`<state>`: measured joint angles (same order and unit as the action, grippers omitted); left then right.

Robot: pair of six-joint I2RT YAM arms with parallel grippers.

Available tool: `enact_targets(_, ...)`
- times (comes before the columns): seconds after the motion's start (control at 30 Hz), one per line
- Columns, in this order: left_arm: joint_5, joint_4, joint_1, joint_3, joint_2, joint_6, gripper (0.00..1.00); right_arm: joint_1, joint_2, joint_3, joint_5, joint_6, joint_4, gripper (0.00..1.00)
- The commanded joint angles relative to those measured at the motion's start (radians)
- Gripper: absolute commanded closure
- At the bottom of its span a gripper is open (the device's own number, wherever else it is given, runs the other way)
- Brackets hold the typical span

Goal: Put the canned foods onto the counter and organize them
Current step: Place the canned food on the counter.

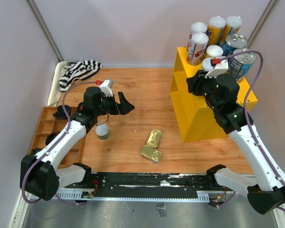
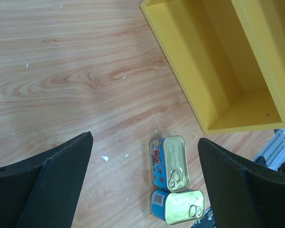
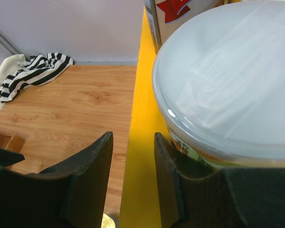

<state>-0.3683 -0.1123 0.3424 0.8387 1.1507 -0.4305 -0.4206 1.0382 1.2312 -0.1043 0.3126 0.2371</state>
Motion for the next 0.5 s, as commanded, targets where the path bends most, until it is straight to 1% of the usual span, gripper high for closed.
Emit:
enact_targets(0.0,-0.009,0.003,-0.004,0.008,0.002,0.011,0.03,0.017,-0.027,-0.008,-0.100,-0.008,-0.017,0.59)
enact_targets(0.23,-0.020,0.008,-0.003,0.007,0.007,0.007,0.03,0.017,-0.037,-0.013,-0.164,0.014,-0.023,0.60)
enact_targets(0.47,-0.029,0.010,-0.004,0.004,0.005,0.001,0.04,0.012,0.014,0.007,-0.119,0.032,-0.060,0.58)
